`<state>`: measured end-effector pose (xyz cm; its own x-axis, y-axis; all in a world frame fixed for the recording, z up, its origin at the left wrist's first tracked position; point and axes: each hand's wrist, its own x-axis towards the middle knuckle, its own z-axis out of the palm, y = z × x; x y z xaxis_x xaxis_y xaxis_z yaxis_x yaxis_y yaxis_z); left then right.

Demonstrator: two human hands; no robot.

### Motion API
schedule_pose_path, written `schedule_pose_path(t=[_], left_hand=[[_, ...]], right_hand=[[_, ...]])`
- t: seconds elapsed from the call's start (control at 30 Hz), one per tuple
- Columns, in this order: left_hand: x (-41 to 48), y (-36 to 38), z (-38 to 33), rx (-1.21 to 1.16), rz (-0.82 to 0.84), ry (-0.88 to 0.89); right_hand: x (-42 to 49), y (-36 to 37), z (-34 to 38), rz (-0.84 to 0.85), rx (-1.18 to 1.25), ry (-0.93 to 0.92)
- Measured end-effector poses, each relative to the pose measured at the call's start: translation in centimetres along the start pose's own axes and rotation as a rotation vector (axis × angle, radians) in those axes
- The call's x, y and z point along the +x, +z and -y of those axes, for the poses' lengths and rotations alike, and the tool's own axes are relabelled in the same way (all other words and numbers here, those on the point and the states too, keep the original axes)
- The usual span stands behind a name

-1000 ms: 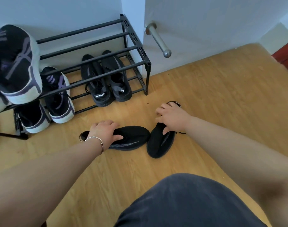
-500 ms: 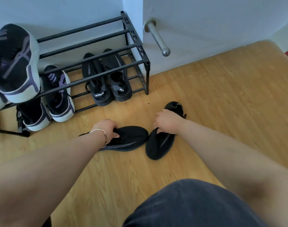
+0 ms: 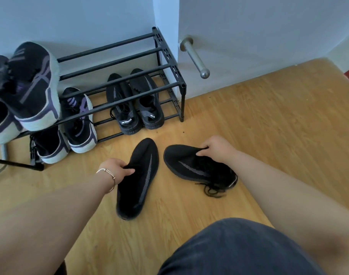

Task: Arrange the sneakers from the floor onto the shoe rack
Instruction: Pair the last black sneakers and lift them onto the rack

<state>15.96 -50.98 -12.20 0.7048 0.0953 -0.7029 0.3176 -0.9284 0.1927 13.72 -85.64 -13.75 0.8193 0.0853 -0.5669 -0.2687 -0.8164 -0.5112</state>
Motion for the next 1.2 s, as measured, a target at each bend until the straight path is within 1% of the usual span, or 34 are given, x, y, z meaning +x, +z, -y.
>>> schedule_pose_path(t=[0.1,0.2,0.33,0.47,0.53,0.73,0.9,1.13,1.17,1.2], left_hand=[[-0.8,1.3,0.7,-0.211,-0.019,-0.046],[-1.5,2.8,0.7,-0.348,-0.023,-0.062],[-2.1,4.2,-0.2,-0.421,-0.029,-0.062],[-2.2,5.0,-1.1,-0.448,-0.048,-0.080],[-2.0,5.4,-1.4,-0.515,-0.048,-0.096],[-1.1,6.3,-1.9,-0.806,-0.003,-0.137],[-1.1,6.2,-1.2,-0.963,0.069,-0.136],[-1.8,5.2,-1.2,-1.012,0.158,-0.073],[-1.8,5.2,-1.1,-0.987,0.149,-0.063],[-1.8,5.3,-1.2,-0.907,0.106,-0.042]], right_hand=[[-0.8,1.5,-0.4,-0.089,0.249,0.197],[-1.4,3.3,0.1,-0.170,0.410,0.325],[-2.0,5.1,1.3,-0.209,0.602,0.434],[-2.2,6.1,2.2,-0.241,0.767,0.486],[-2.1,6.3,2.3,-0.250,0.842,0.514],[-2.6,6.0,2.0,-0.315,0.876,0.554],[-3.0,5.5,2.2,-0.323,0.909,0.551],[-2.4,6.1,1.8,-0.310,0.904,0.539],[-2.5,6.3,1.7,-0.299,0.895,0.535],[-2.6,6.4,1.7,-0.285,0.888,0.526]])
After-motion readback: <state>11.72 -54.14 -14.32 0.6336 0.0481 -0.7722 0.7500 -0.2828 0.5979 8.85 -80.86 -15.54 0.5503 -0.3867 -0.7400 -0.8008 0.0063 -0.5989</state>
